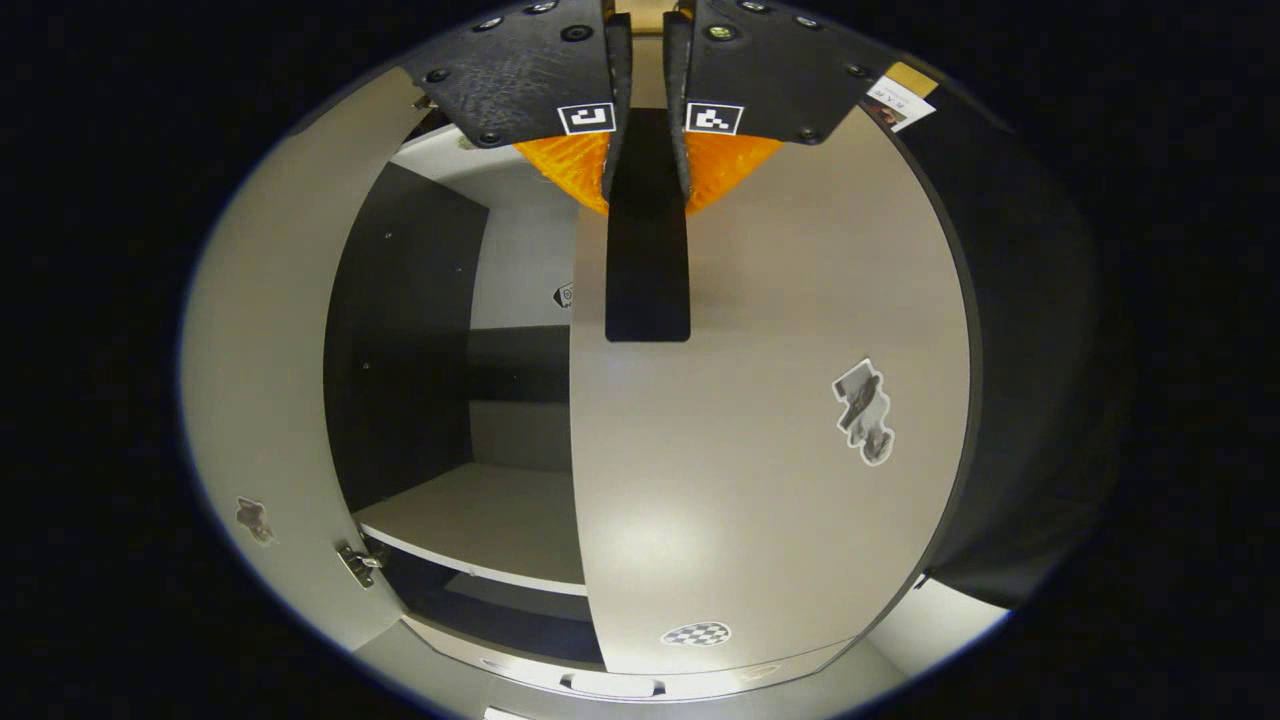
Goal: Open the right door of the double-door shoe cabinet with the right hand, and open the left door with the left hand.
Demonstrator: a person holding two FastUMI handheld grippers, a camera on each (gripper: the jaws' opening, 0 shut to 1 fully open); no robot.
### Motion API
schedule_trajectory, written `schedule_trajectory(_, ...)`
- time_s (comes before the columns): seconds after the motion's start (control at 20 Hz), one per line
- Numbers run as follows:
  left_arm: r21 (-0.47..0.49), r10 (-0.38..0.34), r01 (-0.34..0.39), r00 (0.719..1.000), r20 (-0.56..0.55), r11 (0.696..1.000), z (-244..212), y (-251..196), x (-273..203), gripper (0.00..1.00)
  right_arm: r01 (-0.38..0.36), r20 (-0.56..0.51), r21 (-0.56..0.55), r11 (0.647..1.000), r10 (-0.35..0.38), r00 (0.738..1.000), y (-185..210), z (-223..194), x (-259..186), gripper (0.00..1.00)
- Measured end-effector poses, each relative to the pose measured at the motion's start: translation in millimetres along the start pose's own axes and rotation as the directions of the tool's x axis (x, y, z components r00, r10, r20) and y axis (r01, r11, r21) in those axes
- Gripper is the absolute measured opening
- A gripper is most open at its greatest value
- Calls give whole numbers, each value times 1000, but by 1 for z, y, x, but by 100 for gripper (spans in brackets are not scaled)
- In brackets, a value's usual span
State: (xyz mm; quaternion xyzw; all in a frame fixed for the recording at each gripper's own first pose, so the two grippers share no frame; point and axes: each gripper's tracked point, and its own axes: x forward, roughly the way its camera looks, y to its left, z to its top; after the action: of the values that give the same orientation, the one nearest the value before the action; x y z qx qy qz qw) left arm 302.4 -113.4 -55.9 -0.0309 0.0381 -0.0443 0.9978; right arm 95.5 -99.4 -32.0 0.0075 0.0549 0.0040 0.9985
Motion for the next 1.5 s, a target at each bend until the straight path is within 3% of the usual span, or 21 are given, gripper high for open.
schedule_trajectory(0.15, 7, 0, 0, 1000, 16, 1000, 1, 0, -4, 4, -4, 4, -6, 1000, 4, 1000, -1, 1, 0, 100)
schedule_trajectory(0.5, -16, -33, 33, 999, 15, 999, -1, 2, -10, 4, -12, 15, -10, 1000, 12, 1000, -1, 2, 1, 99)
schedule_trajectory(0.85, -8, -65, 65, 998, 17, 998, 1, 7, -35, 4, -65, 6, -17, 998, 65, 998, 9, 0, -3, 100)
schedule_trajectory(1.05, -10, -60, 61, 998, 23, 998, 1, 14, -52, 0, -102, 5, -21, 995, 102, 995, 16, 0, -5, 100)
schedule_trajectory(1.1, -9, -58, 58, 998, 28, 998, 1, 16, -56, 4, -109, 7, -21, 994, 110, 994, 17, 0, -5, 100)
schedule_trajectory(1.5, 6, -18, 18, 999, 28, 1000, -1, 38, -87, 4, -168, 4, -21, 986, 168, 986, 32, -2, -10, 100)
